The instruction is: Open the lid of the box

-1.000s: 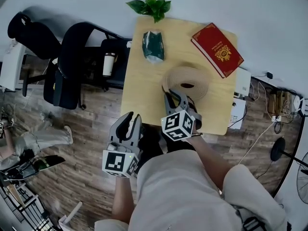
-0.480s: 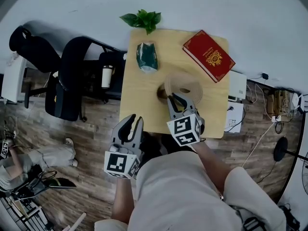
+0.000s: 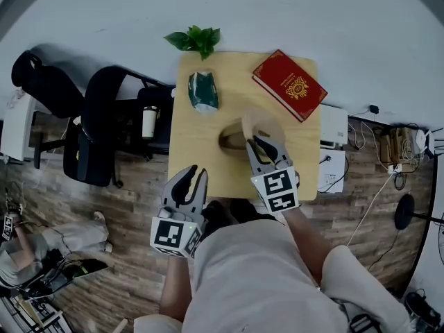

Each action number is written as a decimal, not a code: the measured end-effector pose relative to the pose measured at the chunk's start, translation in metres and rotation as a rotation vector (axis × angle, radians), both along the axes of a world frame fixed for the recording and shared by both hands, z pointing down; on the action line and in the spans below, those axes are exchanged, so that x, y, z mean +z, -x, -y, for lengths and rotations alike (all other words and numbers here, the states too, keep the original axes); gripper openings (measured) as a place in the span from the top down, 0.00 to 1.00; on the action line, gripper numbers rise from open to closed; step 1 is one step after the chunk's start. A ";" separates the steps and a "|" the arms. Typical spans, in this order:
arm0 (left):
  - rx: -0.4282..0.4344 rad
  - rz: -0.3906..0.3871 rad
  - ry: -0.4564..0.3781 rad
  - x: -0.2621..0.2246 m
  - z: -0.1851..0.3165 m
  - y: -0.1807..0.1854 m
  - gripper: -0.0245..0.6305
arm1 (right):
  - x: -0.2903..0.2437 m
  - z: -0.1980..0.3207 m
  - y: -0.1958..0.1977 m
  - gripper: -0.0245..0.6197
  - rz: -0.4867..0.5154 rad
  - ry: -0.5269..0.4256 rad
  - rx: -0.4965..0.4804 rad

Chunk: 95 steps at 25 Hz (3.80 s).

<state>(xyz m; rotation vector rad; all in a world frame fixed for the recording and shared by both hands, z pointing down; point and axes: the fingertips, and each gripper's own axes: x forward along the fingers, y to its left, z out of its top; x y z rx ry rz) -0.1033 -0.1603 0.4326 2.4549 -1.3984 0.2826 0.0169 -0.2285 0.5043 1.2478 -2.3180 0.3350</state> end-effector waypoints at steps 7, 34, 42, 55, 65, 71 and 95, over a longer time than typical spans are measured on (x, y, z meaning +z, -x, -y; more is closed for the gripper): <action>0.071 -0.009 -0.004 0.000 0.003 -0.014 0.85 | -0.021 0.000 -0.026 0.88 0.088 -0.041 0.073; 0.378 -0.092 -0.015 -0.022 -0.023 -0.018 0.85 | -0.088 -0.095 -0.059 0.87 0.181 -0.109 0.427; 0.453 -0.125 -0.005 -0.019 -0.041 -0.023 0.85 | -0.097 -0.135 -0.059 0.88 0.183 -0.116 0.504; 0.478 -0.133 -0.023 -0.024 -0.065 -0.014 0.85 | -0.121 -0.184 -0.053 0.87 0.265 -0.160 0.558; 0.502 -0.126 -0.046 -0.044 -0.084 -0.027 0.86 | -0.129 -0.203 -0.052 0.87 0.295 -0.185 0.531; 0.489 -0.122 -0.050 -0.052 -0.086 -0.026 0.86 | -0.129 -0.203 -0.055 0.87 0.310 -0.195 0.526; 0.480 -0.104 -0.067 -0.062 -0.081 -0.027 0.88 | -0.130 -0.204 -0.066 0.88 0.351 -0.187 0.535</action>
